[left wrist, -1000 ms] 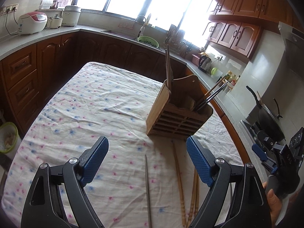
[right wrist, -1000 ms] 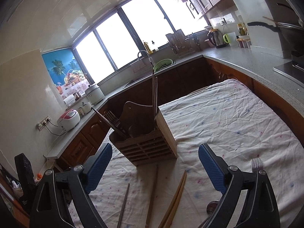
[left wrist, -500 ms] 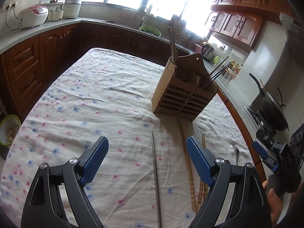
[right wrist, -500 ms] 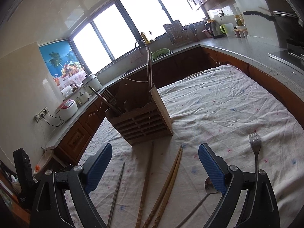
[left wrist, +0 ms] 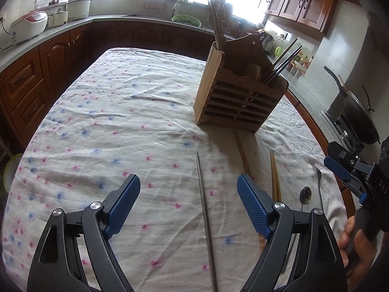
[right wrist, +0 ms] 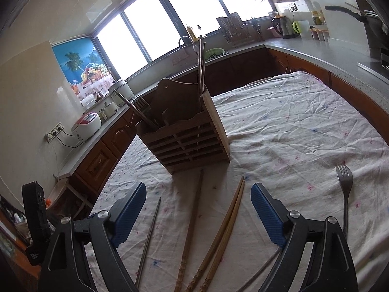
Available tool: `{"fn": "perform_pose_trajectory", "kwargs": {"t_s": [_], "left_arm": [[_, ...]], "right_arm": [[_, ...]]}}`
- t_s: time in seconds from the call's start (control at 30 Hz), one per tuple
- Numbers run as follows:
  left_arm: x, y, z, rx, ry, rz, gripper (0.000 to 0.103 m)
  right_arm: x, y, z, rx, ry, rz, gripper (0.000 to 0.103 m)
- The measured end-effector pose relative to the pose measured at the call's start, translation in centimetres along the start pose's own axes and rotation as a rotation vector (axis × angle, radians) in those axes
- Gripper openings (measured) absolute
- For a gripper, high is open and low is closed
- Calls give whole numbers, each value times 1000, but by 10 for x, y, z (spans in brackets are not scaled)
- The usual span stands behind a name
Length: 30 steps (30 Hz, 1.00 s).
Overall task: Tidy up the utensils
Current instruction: 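Grasp a metal chopstick with the left tool while the right tool grasps a wooden chopstick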
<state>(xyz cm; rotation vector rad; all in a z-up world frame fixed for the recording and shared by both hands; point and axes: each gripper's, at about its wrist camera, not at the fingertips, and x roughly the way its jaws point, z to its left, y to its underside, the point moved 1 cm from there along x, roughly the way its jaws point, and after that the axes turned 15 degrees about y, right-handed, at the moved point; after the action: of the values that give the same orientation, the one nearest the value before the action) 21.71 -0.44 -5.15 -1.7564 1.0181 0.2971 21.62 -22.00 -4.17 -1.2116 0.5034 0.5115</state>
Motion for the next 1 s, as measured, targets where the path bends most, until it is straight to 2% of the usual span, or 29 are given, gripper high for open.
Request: {"fn": "perform_pose_trajectory", "kwargs": {"t_s": [0.1, 0.17, 0.27, 0.4, 0.5, 0.57, 0.73, 0.97, 1.0], "left_arm": [[12, -3, -1, 9, -1, 25, 78], [21, -6, -1, 17, -5, 45, 73], [36, -8, 1, 28, -3, 85, 62], [53, -10, 5, 33, 5, 128, 47], [65, -12, 8, 30, 9, 156, 47], [70, -13, 9, 29, 15, 169, 46], [85, -13, 11, 29, 28, 211, 38], [93, -13, 9, 60, 18, 230, 35], [95, -13, 8, 67, 11, 231, 31]], "right_arm": [[13, 0, 5, -9, -5, 35, 73], [22, 0, 8, -17, -4, 59, 62], [36, 0, 12, -25, -2, 94, 53], [55, 0, 17, -45, 5, 132, 49], [71, 0, 22, -66, 9, 159, 45], [83, 0, 27, -87, 15, 179, 38], [111, -1, 40, -147, 33, 222, 29], [137, -2, 54, -223, 59, 254, 27], [140, -2, 56, -232, 64, 259, 27]]}}
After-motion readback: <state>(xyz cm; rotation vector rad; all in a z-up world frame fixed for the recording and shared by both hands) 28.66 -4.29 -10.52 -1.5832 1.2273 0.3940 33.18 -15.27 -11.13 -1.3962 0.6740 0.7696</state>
